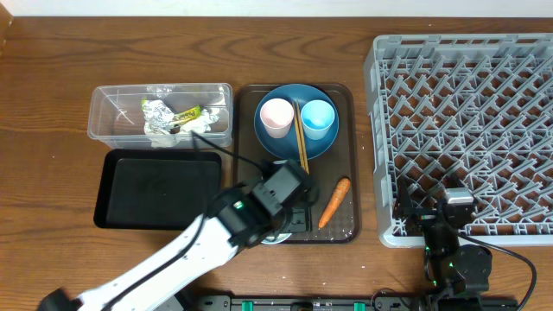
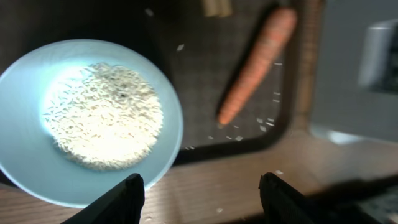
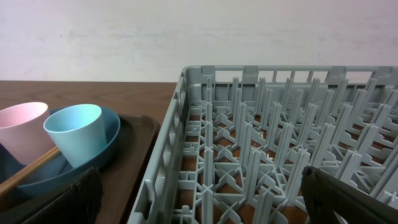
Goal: Sort waste into correct bins and load items into the dishwasher rack
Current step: 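Reach the left gripper to the rim of the light-blue rice bowl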
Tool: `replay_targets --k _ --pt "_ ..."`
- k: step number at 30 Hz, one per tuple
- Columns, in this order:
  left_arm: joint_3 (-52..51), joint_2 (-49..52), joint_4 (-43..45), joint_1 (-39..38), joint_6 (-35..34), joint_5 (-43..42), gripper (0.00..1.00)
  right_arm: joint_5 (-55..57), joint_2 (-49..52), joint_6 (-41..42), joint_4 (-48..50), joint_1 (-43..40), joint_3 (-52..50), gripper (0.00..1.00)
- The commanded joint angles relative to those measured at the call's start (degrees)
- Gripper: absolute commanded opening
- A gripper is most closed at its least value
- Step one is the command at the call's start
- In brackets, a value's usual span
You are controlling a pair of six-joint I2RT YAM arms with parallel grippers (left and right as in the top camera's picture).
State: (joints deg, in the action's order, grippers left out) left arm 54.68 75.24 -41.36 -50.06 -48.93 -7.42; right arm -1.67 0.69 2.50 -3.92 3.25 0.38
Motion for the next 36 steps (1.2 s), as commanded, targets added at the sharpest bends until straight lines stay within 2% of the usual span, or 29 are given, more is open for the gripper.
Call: replay_targets --k 1,4,8,17,23,25,36 --pt "-0.02 4.26 0.63 -0.15 -0.90 2.16 0.62 -0.04 -0.31 -0.02 -0.22 0.37 -0.09 0.99" --pt "-0.02 7.21 1.22 -0.17 -0.92 2.16 0.61 -0.04 -0.31 -0.02 -0.22 0.37 -0.09 0.99" --pt "-0.02 10.40 1.92 -0.17 -0.92 2.16 0.54 -0.04 -0.31 -0.02 -0.22 0.37 -0.09 0.99" --pt "-0.02 15.82 4.00 -0.17 -0.90 2.16 0.51 -0.04 -0.31 -0.02 -0.22 0.37 -0.09 0.99" --pt "-0.04 16.13 4.37 -0.17 -0.90 2.16 0.40 -0.04 -0.31 -0.02 -0.20 0.37 -0.09 0.99" --pt "-0.09 16.13 4.33 -0.24 -0.90 2.19 0.40 -0.04 -0.31 -0.02 -0.22 0.37 -0.09 0.99" --pt "-0.13 16.17 4.44 -5.57 -0.92 12.68 0.38 -0.04 -0.31 -0.02 -0.22 0.37 -0.09 0.99"
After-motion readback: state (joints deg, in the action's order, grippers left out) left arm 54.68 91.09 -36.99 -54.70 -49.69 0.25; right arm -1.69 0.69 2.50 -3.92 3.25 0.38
